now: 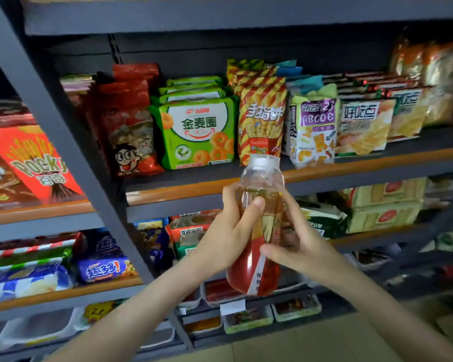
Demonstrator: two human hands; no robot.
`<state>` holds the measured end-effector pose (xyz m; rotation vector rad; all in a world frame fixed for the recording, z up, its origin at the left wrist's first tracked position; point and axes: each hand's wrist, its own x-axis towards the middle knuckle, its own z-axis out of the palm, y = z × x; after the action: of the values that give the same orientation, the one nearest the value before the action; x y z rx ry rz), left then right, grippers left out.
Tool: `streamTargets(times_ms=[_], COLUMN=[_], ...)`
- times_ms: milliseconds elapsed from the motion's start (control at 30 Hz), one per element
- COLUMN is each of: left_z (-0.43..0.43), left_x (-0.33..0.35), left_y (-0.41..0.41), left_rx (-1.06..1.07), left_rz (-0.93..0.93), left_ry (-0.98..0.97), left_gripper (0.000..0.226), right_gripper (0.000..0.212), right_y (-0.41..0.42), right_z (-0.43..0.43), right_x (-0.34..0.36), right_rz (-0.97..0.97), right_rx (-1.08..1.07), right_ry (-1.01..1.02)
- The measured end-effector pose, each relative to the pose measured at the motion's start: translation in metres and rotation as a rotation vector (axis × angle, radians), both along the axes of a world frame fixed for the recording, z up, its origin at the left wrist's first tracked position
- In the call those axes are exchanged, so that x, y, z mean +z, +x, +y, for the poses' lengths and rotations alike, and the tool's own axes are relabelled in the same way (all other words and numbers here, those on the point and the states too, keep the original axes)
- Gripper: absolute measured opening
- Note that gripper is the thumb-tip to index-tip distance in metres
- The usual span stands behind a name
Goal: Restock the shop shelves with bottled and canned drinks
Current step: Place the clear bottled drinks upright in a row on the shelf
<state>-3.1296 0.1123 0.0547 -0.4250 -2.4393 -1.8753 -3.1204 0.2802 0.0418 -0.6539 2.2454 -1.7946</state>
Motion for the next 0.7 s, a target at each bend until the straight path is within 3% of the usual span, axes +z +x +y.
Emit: streamTargets(times_ms=[200, 367, 567, 700], left_z=[0.083, 0.175, 0.310, 0.410], left_x=[0.010, 0.029, 0.081, 0.112], left_y=[-0.016, -0.023, -0.037, -0.055], left_rx=[-0.128, -0.230, -0.387, -0.233], left_rz=[-0.029, 0.031, 0.223, 0.565], left_ry=[-0.131, -0.222, -0.347, -0.374], left_gripper=[0.046, 0.039, 0.060, 0.062], right_gripper=[0.086, 0.071, 0.072, 0.080], right_y=[0.014, 0.021, 0.022, 0.010], right_z=[0.066, 0.137, 0.281, 0.393], right_x=[0.004, 0.019, 0.037, 0.055], right_rz=[0.000, 0.092, 0.225, 0.311], right_rx=[-0.289, -0.483, -0.715, -0.866], right_ry=[0.087, 0.047, -0.057, -0.080])
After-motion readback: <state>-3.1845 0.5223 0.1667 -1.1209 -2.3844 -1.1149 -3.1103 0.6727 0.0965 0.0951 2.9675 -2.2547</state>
